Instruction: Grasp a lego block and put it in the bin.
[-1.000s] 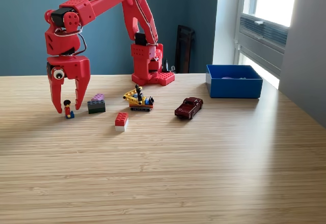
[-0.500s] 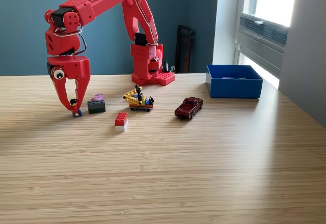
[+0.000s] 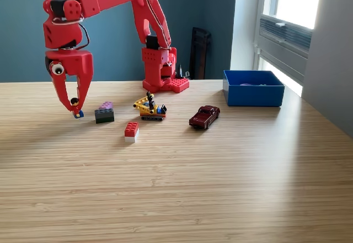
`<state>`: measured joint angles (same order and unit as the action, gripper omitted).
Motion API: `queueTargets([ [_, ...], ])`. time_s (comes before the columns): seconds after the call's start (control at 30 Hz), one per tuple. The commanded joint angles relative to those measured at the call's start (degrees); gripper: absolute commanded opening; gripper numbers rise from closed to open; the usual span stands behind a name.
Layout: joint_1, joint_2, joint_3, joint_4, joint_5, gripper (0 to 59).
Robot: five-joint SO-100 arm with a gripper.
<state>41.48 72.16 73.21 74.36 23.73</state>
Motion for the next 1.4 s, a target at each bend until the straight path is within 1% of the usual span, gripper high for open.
queueTargets([
  [0.03, -3.7, 2.2, -9.3, 4.3, -1.1, 0.1],
  [0.17, -10.0, 2.4, -8.3, 6.4, -2.1, 0.1],
  [0.3, -20.0, 2.5, -7.6, 11.0, -2.8, 0.1],
  [0.4, -28.5, 2.6, -9.4, 14.7, -1.9, 0.1],
  [0.73, -60.0, 2.6, -12.0, 20.7, 1.8, 0.1],
  [0.9, -76.0, 2.5, -12.2, 21.4, 3.4, 0.1],
  [1.03, -85.6, 2.5, -15.6, 23.3, 3.3, 0.1],
  [1.13, -90.7, 2.5, -17.1, 24.3, 1.7, 0.1],
  [1.4, -100.6, 2.5, -16.4, 25.0, -0.3, 0.1],
])
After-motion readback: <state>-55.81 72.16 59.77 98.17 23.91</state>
